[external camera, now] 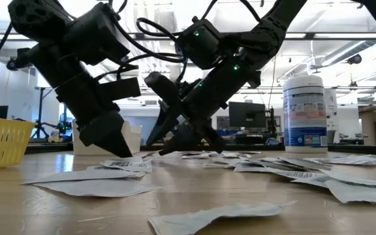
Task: Pick & Place First Aid Supplies
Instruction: Put the towelette pack into the black bin
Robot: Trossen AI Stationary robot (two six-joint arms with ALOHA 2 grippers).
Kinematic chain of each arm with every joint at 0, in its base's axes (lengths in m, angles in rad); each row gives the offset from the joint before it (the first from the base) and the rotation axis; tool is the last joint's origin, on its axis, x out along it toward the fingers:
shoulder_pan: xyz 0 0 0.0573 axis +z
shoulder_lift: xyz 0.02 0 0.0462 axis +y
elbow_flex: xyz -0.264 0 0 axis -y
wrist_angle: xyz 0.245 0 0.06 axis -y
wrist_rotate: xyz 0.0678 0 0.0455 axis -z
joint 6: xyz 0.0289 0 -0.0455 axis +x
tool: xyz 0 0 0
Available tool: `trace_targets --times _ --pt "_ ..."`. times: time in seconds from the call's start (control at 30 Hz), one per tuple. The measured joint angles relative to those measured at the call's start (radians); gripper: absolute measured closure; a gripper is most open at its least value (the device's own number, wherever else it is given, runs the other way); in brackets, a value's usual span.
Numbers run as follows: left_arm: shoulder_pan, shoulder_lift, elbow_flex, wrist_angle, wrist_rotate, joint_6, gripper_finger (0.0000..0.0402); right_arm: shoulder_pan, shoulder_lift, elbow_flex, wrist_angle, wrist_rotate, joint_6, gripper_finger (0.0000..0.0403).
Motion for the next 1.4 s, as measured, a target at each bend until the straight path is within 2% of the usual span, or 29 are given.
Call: trace_targets --times 0.37,0.93,1.4 --pt "0.003 0.000 0.000 0.009 -0.008 0.005 0.0402 0.000 -0.002 -0.005 -0.001 -0.060 -0.015 0.0293" --pt "0.003 -0.008 0.000 0.009 -0.013 0.019 0.0402 0.000 -0.005 -0.005 -0.001 -0.060 -0.088 0.0390" --pt "0.003 -0.129 0.001 0.004 -0.015 0.070 0.0401 0.000 -0.030 -0.006 -0.026 -0.090 -0.159 0.0395"
